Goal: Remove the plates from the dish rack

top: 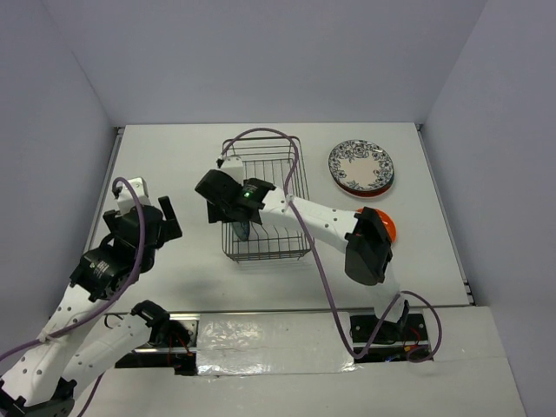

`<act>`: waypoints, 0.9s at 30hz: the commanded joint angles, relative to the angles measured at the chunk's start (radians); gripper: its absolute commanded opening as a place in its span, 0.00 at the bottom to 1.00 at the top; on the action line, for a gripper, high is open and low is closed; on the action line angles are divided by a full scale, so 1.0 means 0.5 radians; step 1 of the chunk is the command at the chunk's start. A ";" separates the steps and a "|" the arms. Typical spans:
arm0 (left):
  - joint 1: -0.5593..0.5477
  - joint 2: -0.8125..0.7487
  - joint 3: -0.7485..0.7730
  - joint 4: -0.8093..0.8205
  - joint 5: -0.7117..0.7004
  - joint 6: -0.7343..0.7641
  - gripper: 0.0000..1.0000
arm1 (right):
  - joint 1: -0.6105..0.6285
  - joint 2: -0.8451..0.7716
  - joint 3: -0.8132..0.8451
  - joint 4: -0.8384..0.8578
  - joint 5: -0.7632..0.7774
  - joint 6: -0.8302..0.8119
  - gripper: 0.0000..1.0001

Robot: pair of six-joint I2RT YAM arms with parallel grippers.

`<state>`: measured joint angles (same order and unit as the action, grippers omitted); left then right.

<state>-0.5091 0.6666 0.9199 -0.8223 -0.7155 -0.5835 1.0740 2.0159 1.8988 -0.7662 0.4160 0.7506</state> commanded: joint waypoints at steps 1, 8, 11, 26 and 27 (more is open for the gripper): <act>0.006 0.017 0.025 0.049 -0.011 -0.008 0.99 | 0.009 0.042 0.126 -0.112 0.183 0.076 0.68; 0.009 0.017 0.013 0.077 0.029 0.023 1.00 | -0.004 0.113 0.071 -0.084 0.184 0.070 0.48; 0.009 0.017 0.013 0.077 0.035 0.026 0.99 | -0.013 0.116 0.044 -0.036 0.150 0.079 0.39; 0.006 0.007 0.007 0.092 0.060 0.041 1.00 | -0.068 -0.089 -0.202 0.222 -0.050 0.254 0.01; 0.006 0.014 0.010 0.092 0.060 0.041 0.99 | -0.065 -0.096 -0.187 0.213 -0.050 0.260 0.00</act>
<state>-0.5091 0.6781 0.9199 -0.8074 -0.6865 -0.5781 1.0485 2.0274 1.8057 -0.6724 0.3759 0.8467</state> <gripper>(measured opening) 0.994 0.084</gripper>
